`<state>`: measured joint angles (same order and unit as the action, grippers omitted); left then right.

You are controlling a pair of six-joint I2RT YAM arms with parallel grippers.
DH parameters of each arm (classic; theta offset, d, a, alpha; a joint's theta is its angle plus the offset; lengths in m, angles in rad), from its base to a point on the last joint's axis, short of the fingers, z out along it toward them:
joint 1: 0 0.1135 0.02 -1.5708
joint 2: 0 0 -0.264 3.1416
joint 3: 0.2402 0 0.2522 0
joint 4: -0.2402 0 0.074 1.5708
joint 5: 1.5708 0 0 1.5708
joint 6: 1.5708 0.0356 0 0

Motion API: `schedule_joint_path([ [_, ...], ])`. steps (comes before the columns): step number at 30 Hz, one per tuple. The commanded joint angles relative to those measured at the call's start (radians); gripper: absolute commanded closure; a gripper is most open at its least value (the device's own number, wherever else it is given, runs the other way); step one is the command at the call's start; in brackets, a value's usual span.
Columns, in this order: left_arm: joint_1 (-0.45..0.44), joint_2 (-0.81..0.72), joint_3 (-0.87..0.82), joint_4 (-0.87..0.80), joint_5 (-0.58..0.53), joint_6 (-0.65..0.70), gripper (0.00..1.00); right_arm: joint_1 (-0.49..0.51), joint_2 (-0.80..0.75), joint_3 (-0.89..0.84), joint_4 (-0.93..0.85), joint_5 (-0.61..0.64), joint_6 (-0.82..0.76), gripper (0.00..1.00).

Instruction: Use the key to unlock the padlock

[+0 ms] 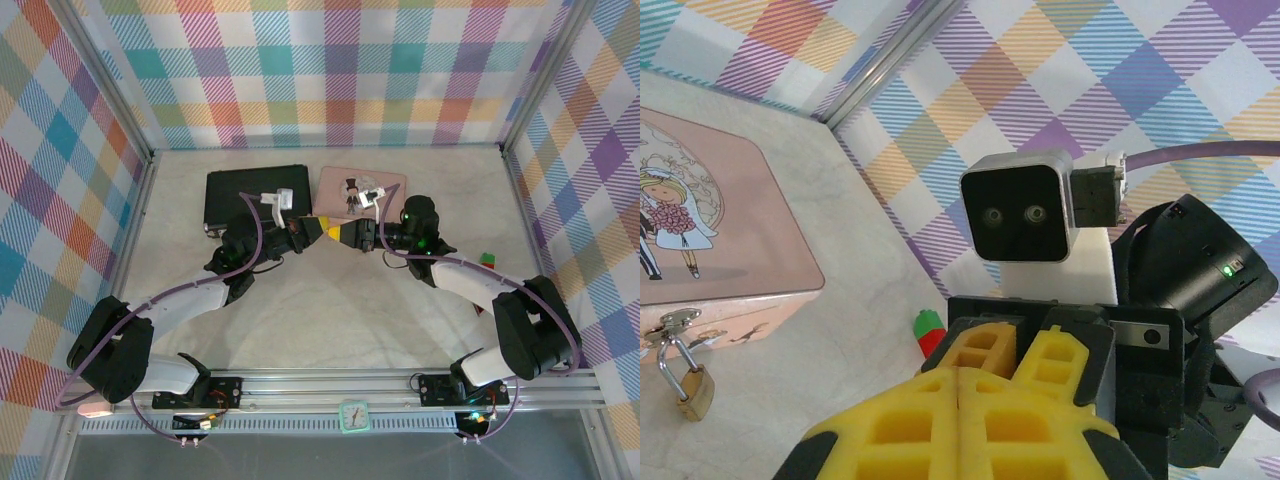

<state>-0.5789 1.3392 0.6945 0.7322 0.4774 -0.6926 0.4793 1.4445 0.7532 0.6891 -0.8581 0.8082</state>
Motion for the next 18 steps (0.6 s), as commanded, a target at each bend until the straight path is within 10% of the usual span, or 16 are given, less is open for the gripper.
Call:
schedule_joint_path([
  [1,0.007,-0.026,-0.011,0.05,-0.004,-0.008,1.0,0.008,0.005,-0.002,0.044,-0.018,0.002,0.93],
  [4,0.008,-0.032,-0.017,0.046,-0.024,-0.023,0.91,0.008,-0.012,0.002,0.008,-0.006,-0.033,1.0],
  [7,0.027,-0.061,-0.042,0.039,-0.075,-0.054,0.35,0.007,-0.046,0.026,-0.128,0.01,-0.129,1.0],
  [10,0.072,-0.086,-0.075,0.053,-0.097,-0.105,0.08,0.007,-0.091,0.061,-0.305,0.043,-0.256,1.0],
  [18,0.115,-0.039,-0.093,0.059,-0.072,-0.179,0.08,0.008,-0.18,0.149,-0.713,0.259,-0.567,1.0],
])
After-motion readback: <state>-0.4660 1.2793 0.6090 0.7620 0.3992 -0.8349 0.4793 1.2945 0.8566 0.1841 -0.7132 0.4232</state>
